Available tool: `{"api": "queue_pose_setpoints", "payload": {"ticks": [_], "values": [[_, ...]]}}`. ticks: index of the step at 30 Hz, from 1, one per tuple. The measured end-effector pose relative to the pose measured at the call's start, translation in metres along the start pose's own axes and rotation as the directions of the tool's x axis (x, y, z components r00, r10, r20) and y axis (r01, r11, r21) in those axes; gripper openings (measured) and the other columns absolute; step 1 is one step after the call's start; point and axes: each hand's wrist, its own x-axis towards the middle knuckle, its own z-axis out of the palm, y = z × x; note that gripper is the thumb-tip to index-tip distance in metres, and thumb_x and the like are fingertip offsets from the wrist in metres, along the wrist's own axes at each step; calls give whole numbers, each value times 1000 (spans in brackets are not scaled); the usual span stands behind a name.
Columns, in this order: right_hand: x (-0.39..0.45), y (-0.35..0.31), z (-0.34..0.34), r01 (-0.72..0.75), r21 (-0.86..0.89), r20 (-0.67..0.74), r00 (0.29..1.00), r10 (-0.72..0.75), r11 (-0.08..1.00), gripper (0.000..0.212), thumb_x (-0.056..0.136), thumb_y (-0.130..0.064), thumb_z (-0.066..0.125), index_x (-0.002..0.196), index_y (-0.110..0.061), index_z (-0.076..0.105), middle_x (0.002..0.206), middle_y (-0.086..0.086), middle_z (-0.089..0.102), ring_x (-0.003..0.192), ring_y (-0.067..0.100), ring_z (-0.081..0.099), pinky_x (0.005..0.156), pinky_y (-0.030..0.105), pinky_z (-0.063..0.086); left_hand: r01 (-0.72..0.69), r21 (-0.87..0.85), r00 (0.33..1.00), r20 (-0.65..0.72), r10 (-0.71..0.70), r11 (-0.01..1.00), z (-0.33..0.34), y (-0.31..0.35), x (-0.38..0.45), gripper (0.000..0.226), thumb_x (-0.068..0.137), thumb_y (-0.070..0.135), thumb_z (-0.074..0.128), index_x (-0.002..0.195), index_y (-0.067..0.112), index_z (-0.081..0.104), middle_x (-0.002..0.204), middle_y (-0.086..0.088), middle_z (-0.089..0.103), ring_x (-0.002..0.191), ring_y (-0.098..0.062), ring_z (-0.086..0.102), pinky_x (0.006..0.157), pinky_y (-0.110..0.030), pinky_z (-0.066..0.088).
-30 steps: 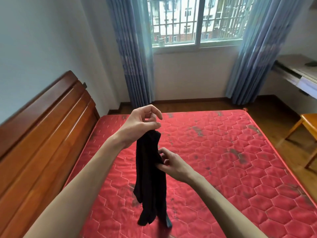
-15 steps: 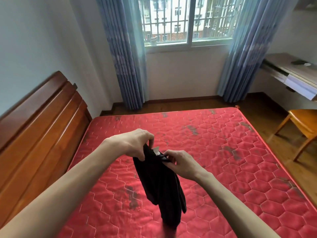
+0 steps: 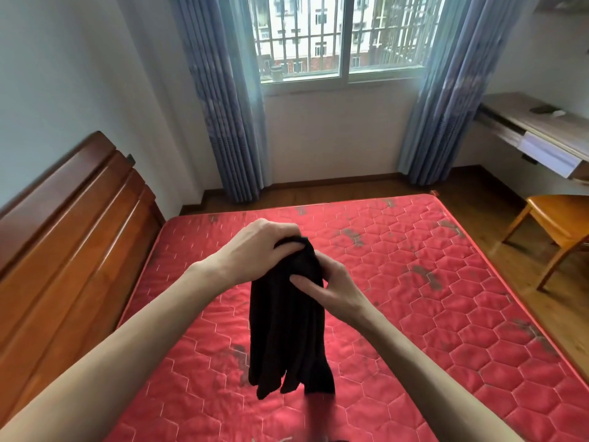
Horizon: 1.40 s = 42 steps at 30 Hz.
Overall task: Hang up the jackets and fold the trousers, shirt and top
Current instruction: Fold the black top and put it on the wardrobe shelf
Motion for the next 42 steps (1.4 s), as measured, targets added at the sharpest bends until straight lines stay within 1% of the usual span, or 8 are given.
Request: {"api": "queue_pose_setpoints", "payload": {"ticks": [3,8,17,23,29,34,38,42], "values": [[3,3,-8,2,-62,-29,1000,-4,998,27,91,-41,79,96,-19,63,82,-2,62,74,11,59,65,33,50,13,-51,995,-102,-18,999,-18,-6,-5,12,102,25,65,105,20,75,97,7,76,94,-12,71,86,-42,55],[-3,12,-44,64,-408,138,990,-8,911,23,90,-38,77,91,-19,65,76,0,64,67,20,61,65,47,52,89,-184,975,-184,-123,979,-49,-25,-20,3,96,20,74,95,18,76,90,6,76,90,-10,72,89,-34,57],[22,-35,-128,209,-739,192,977,-97,640,40,92,-33,78,71,-16,49,63,-7,49,58,10,42,59,34,38,245,-504,899,-201,-389,828,-68,-72,-46,12,95,17,76,95,8,69,90,-7,77,80,-12,69,73,-22,56],[21,-57,-142,132,-639,27,988,-150,758,31,98,-27,71,77,-14,52,73,-4,56,71,11,53,71,23,44,266,-642,863,-174,-474,719,-69,-79,-49,20,99,23,71,101,4,65,93,-8,76,83,-16,70,72,-21,59],[42,-71,-67,42,-471,88,996,-1,881,28,104,-29,62,132,-24,60,114,-7,71,101,7,69,88,26,54,242,-562,943,-58,-329,791,-52,-45,-26,11,100,18,70,100,7,71,91,-6,77,84,-14,71,82,-31,58],[56,-88,11,-152,22,155,977,147,988,36,108,-46,48,128,-20,63,108,8,76,90,24,76,75,32,59,269,-634,883,-138,-448,725,-27,-26,-12,11,102,18,66,99,8,62,78,-8,73,70,-15,66,69,-36,54],[68,-95,25,-93,70,147,986,82,993,29,103,-46,59,119,-25,71,106,-11,74,103,5,70,85,24,56,279,-798,841,-65,-536,535,-22,-19,-12,13,102,6,53,105,18,49,87,-7,66,74,-17,65,66,-33,56],[77,-93,9,-98,154,124,989,80,983,28,97,-22,74,124,-17,71,108,2,74,107,16,69,99,40,54,198,-969,893,117,-434,148,-35,-19,-20,32,96,-5,31,116,13,47,101,-12,77,87,-19,76,78,-35,63]]}}
